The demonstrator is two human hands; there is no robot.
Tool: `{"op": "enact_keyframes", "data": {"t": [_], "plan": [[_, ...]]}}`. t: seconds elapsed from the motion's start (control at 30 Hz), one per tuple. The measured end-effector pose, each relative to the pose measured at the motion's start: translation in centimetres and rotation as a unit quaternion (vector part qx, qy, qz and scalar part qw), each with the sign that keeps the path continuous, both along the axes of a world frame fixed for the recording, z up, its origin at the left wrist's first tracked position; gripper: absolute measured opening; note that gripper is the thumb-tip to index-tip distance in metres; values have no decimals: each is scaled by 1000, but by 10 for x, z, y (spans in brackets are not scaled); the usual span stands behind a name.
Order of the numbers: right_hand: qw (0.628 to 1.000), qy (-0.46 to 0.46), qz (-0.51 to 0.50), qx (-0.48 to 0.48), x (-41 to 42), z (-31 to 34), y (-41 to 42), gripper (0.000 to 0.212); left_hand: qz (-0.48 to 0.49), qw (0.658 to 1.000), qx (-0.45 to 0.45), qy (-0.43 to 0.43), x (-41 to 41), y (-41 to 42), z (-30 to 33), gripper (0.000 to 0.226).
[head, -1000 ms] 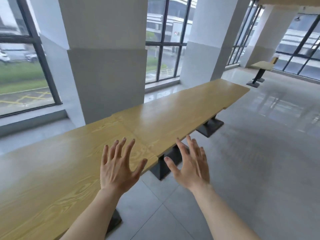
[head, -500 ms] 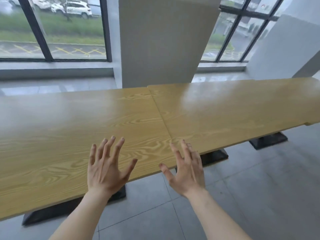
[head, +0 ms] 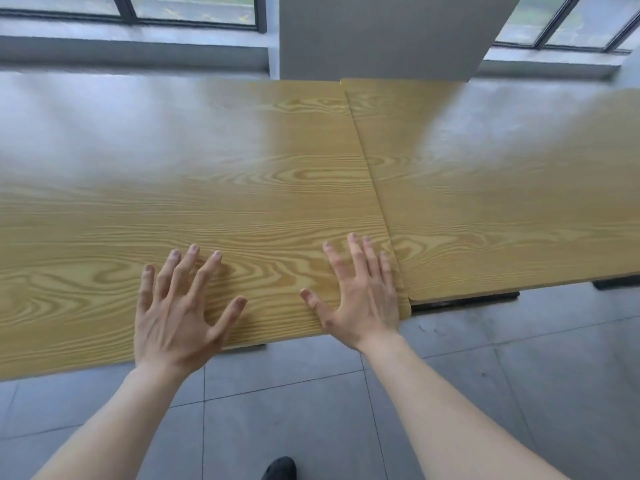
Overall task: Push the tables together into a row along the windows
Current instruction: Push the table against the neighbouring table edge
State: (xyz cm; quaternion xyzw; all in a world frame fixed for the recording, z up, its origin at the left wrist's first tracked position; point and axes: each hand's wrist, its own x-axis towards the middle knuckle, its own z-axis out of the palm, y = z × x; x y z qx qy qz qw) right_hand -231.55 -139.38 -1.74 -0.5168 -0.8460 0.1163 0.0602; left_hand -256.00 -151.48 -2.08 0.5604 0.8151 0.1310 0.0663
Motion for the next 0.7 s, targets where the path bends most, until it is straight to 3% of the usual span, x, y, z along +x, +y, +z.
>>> {"op": "enact_keyframes", "data": {"t": [0.7], "plan": [[1000,3,-10,12,-7,-12,16,85,23,999,17,15,-2,14,-5,82]]}}
